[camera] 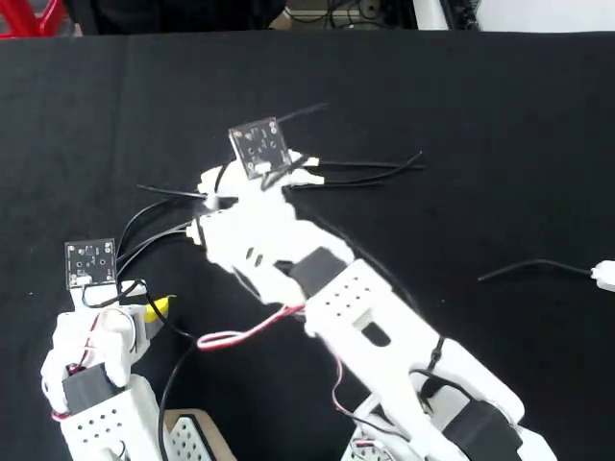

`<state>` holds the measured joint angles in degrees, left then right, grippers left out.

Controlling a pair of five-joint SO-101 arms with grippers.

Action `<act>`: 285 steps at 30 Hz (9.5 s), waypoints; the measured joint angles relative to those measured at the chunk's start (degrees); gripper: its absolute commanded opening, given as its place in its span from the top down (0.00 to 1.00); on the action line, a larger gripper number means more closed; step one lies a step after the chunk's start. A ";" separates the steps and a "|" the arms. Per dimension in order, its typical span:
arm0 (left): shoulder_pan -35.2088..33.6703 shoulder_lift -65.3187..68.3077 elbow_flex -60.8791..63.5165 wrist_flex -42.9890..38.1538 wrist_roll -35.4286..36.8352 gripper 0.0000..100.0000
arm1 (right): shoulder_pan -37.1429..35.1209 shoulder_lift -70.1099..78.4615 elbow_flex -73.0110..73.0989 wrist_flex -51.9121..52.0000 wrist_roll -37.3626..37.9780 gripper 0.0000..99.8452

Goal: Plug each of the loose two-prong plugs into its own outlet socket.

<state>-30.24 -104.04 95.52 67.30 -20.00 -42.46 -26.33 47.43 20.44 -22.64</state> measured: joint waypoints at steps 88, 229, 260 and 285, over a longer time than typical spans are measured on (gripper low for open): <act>27.60 0.09 -10.90 -11.52 16.88 0.62 | 16.62 -11.08 -12.31 56.00 28.48 0.99; -1.05 0.35 0.79 -6.68 -4.75 0.62 | 31.30 62.51 -42.99 78.33 36.57 0.91; -1.05 0.35 0.79 -6.68 -4.75 0.62 | 31.03 62.51 -32.70 78.33 30.86 0.97; -1.05 0.35 0.79 -6.68 -4.75 0.62 | 20.31 -2.37 -15.21 72.35 30.24 0.99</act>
<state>-31.30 -103.69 96.31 60.62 -24.75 -22.15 -28.70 32.22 92.79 7.60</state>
